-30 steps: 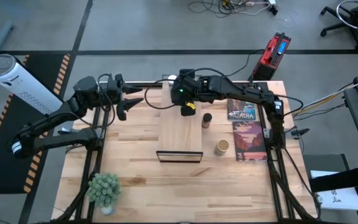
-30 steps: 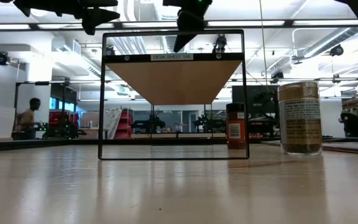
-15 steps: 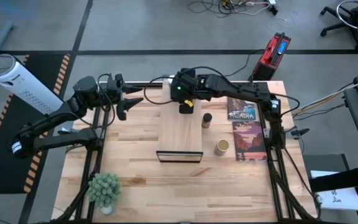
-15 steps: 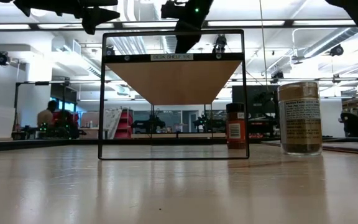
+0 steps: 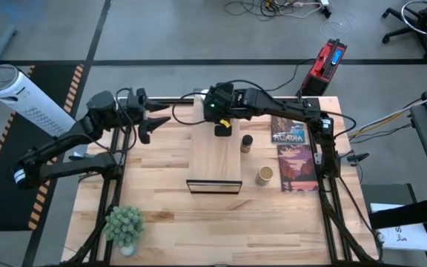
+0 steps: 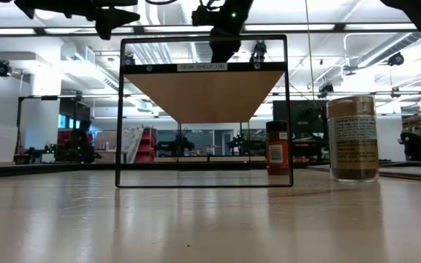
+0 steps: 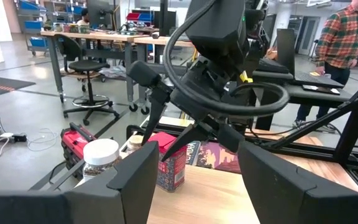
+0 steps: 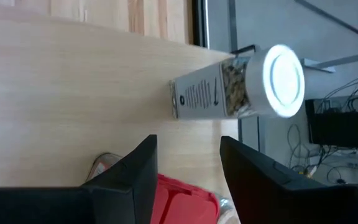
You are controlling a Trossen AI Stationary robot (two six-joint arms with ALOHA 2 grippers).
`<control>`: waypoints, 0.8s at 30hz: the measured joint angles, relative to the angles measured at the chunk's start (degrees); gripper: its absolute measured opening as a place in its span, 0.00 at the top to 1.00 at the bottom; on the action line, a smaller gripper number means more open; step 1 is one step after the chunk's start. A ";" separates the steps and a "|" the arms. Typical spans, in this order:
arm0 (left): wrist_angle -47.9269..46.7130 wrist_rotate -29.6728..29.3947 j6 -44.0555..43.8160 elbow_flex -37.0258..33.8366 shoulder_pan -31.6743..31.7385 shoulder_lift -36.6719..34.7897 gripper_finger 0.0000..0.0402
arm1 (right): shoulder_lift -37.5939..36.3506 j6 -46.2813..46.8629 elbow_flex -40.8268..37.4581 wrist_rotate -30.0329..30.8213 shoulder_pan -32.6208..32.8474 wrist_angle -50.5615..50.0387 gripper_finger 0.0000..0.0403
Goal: Shelf spices
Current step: Put the red seasoning bottle on the shelf, then put the black seasoning bottle on the shelf
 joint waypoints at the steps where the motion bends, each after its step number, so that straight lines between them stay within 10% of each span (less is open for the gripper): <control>1: 0.02 0.00 0.00 0.00 0.00 -0.11 0.48 | 0.00 0.22 0.02 0.00 0.00 -0.40 0.63; 24: -0.77 0.00 0.12 0.00 -0.01 -0.86 0.49 | -8.52 9.02 0.28 -2.48 7.97 -8.95 0.64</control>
